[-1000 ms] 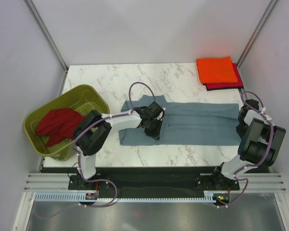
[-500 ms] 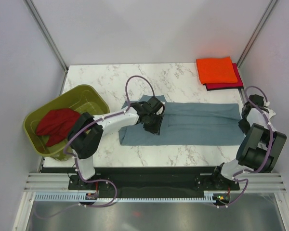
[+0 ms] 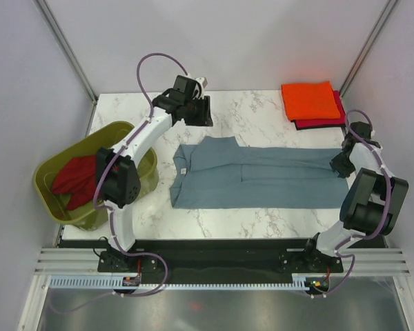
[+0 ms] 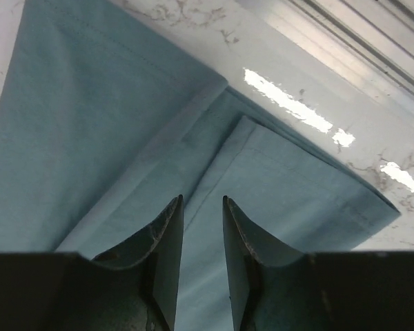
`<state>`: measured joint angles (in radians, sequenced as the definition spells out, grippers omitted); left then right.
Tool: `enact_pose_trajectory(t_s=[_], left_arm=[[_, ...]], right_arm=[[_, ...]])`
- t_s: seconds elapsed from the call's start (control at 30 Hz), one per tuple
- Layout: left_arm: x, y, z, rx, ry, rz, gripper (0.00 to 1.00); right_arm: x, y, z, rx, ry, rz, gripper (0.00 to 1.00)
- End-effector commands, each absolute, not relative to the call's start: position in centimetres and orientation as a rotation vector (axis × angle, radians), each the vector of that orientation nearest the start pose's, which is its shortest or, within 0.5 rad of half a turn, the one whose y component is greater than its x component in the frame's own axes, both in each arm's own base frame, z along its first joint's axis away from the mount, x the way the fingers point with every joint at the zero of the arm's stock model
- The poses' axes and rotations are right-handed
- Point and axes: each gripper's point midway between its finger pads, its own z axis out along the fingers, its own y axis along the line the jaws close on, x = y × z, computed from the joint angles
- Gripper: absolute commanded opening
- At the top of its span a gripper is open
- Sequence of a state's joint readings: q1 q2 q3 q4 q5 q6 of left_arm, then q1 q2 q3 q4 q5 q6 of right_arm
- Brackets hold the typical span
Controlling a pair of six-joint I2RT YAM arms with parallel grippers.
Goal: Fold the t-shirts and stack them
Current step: Fold the tshirt
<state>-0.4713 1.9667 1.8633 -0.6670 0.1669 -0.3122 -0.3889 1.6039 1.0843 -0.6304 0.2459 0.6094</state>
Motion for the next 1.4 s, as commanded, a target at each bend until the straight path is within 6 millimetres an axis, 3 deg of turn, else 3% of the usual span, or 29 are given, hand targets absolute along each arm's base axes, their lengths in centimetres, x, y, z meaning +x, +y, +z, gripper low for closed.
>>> enact_pose_trajectory(t_s=[0.0, 0.2, 0.37, 0.7, 0.83, 1.03, 1.37], left_arm=[[44.0, -27.7, 15.9, 0.405, 2.466, -0.591, 0.51], [43.7, -25.8, 11.2, 0.365, 2.581, -0.528, 0.55], [42.6, -25.1, 9.4, 0.374, 2.629, -0.498, 0.57], [41.5, -23.8, 7.5, 0.413, 2.671, -0.429, 0.59], [42.2, -23.2, 7.3, 0.415, 2.66, -0.365, 0.61], [43.8, -24.2, 7.0, 0.444, 2.637, -0.384, 0.62], [44.3, -24.5, 5.3, 0.459, 2.657, -0.39, 0.6]], right_arm=[[33.1, -14.7, 7.0, 1.389, 2.286, -0.212, 0.38], [33.8, -14.8, 5.8, 1.486, 2.265, -0.239, 0.39], [34.5, -15.2, 5.8, 1.518, 2.241, -0.241, 0.4], [35.3, -14.8, 5.3, 1.541, 2.226, -0.238, 0.41], [35.7, -14.5, 4.8, 1.532, 2.239, -0.244, 0.42], [36.0, -14.3, 4.1, 1.528, 2.252, -0.255, 0.43], [34.7, -14.0, 3.3, 1.552, 2.281, -0.293, 0.43]])
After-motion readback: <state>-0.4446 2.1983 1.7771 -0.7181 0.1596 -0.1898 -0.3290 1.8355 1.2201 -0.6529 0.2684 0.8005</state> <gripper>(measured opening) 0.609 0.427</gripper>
